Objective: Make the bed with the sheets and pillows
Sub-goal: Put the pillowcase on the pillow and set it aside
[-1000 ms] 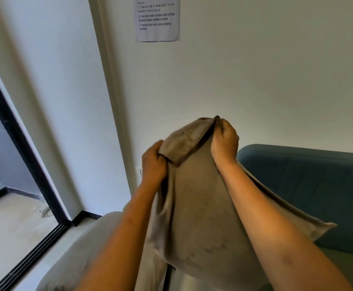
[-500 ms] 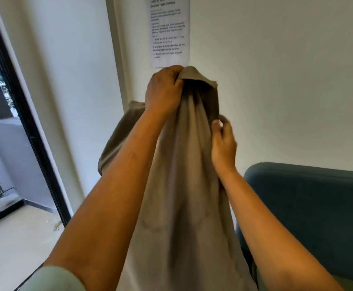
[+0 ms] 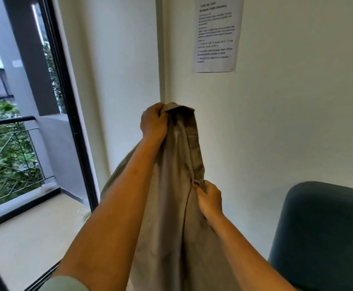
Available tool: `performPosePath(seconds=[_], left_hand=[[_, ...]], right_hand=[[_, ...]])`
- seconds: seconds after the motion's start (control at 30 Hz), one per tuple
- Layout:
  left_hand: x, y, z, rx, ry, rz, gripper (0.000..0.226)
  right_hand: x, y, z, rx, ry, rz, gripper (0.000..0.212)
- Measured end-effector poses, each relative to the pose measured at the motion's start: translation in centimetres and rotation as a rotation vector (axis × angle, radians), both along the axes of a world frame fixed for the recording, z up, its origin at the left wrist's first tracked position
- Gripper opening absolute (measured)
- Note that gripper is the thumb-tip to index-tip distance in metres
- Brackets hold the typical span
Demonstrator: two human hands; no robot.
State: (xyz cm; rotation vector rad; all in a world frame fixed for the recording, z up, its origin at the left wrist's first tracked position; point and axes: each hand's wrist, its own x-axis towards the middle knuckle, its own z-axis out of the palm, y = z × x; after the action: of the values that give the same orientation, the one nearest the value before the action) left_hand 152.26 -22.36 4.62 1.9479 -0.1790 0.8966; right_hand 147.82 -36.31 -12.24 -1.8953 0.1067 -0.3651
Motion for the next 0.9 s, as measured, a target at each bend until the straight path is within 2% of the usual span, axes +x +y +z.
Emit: performPosePath(seconds=[0.07, 0.13, 0.2, 0.23, 0.27, 0.3, 0.33, 0.37, 0.4, 0.47, 0.53, 0.73, 0.83, 0.9], left_hand=[[0.9, 4.1, -2.7, -0.097, 0.030, 0.084, 0.013], [0.8, 9.2, -7.1, -0.247, 0.045, 0.138, 0.035], [0.1, 15.1, -13.2, -0.552, -0.002, 0.199, 0.039], [-0.3, 18.4, -17.0, -0.776, 0.004, 0.252, 0.037], [-0.9, 21.3, -20.9, -1.022, 0.067, 0.311, 0.044], [-1.6, 23.5, -24.8, -1.233, 0.193, 0.343, 0.062], [-2.1, 24.6, -28.1, -1.374, 0.331, 0.337, 0.079], [-2.6, 25.0, -30.2, -1.422, 0.476, 0.263, 0.094], [-3.0, 24.8, -31.2, -1.428, 0.594, 0.125, 0.099], [-2.1, 24.7, -31.8, -1.434, 0.686, -0.145, 0.090], [-0.5, 25.7, -31.1, -1.411, 0.721, -0.237, 0.080], [2.1, 30.5, -32.7, -1.173, 1.047, -0.218, 0.079], [2.4, 30.7, -34.8, -1.168, 1.117, -0.150, 0.076], [2.4, 30.5, -36.1, -1.160, 1.210, -0.004, 0.070]], right_hand=[[1.5, 3.1, 0.8, -0.015, -0.004, 0.006, 0.027], [3.0, 5.7, 1.8, -0.028, -0.031, 0.027, 0.033], [4.6, 7.8, 3.3, -0.059, -0.062, 0.058, 0.030], [5.6, 8.9, 4.1, -0.074, -0.073, 0.074, 0.026], [6.6, 10.0, 4.9, -0.083, -0.077, 0.088, 0.025], [7.6, 11.1, 5.6, -0.074, -0.073, 0.102, 0.027], [8.7, 11.9, 6.2, -0.051, -0.061, 0.117, 0.030], [9.9, 13.1, 6.5, -0.036, -0.034, 0.137, 0.032], [11.2, 14.2, 6.6, -0.033, 0.002, 0.158, 0.034], [13.9, 16.2, 6.1, -0.054, 0.097, 0.190, 0.038], [16.1, 17.3, 5.0, -0.102, 0.178, 0.149, 0.044], [20.0, 18.6, 0.1, -0.180, 0.343, -0.045, 0.046], [20.7, 19.7, -2.3, -0.174, 0.362, -0.035, 0.045], [21.4, 20.5, -4.2, -0.178, 0.375, 0.022, 0.044]])
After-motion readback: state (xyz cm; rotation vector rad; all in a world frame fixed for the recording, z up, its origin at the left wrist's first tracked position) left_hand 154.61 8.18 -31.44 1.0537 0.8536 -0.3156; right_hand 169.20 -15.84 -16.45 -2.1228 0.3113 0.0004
